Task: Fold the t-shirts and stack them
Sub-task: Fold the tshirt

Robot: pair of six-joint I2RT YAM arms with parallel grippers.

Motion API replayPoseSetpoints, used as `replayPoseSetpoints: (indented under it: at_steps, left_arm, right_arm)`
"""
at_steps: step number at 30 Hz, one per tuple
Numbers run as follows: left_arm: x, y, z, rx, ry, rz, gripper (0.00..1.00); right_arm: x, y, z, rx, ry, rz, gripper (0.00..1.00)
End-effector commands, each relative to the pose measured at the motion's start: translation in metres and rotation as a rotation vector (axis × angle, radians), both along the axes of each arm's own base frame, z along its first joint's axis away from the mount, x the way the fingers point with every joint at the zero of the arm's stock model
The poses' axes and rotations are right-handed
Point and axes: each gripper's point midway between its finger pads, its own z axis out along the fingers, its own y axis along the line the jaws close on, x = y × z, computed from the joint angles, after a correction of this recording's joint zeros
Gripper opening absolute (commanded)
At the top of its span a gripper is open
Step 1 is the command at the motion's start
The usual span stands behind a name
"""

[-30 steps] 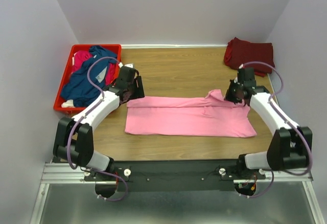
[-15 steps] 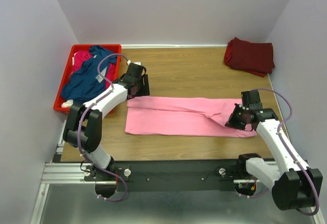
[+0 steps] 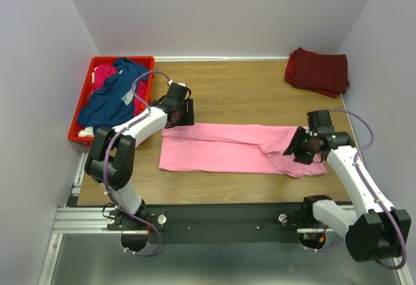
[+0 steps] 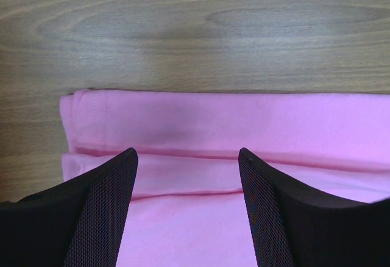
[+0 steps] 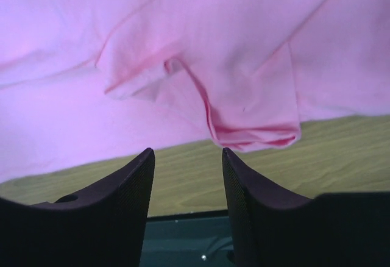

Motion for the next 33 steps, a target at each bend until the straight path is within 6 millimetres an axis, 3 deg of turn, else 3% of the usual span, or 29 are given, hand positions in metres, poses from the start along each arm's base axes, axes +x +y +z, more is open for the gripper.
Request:
replayPoseSetpoints:
  at_steps: [1, 3, 5, 7, 8, 12, 19, 22, 28, 33]
  left_arm:
    - [-0.007, 0.003, -0.008, 0.022, 0.018, -0.009, 0.75]
    - [-0.008, 0.006, -0.010, 0.036, 0.018, -0.001, 0.75]
    - [-0.009, 0.011, -0.011, 0.041, 0.014, 0.013, 0.75]
    - [-0.011, 0.013, -0.012, 0.036, 0.012, 0.022, 0.75]
    - [-0.012, 0.016, -0.014, 0.041, 0.017, 0.027, 0.75]
    - [-0.012, 0.025, -0.022, 0.041, 0.024, 0.046, 0.75]
    - [-0.008, 0.034, -0.037, 0.046, 0.055, 0.051, 0.74]
    - [-0.007, 0.035, -0.045, 0.051, 0.075, 0.048, 0.73]
    - [-0.007, 0.037, -0.053, 0.054, 0.093, 0.045, 0.73]
    - [-0.007, 0.037, -0.058, 0.051, 0.105, 0.042, 0.73]
  right_arm:
    - [0.048, -0.023, 0.018, -0.146, -0.105, -0.027, 0.56]
    - [0.060, -0.051, 0.010, -0.297, -0.065, -0.095, 0.60]
    - [0.080, -0.063, 0.012, -0.326, -0.080, -0.141, 0.61]
    - [0.102, -0.079, 0.014, -0.286, -0.135, -0.207, 0.60]
    - [0.101, -0.082, 0.009, -0.253, -0.116, -0.221, 0.59]
    - [0.129, -0.098, -0.011, -0.082, -0.166, -0.274, 0.55]
    - [0.144, -0.139, -0.031, -0.003, -0.201, -0.366, 0.49]
    - [0.147, -0.146, -0.038, 0.006, -0.207, -0.378, 0.48]
    - [0.155, -0.139, -0.049, 0.066, -0.215, -0.345, 0.38]
    - [0.150, -0.139, -0.058, 0.060, -0.192, -0.348, 0.38]
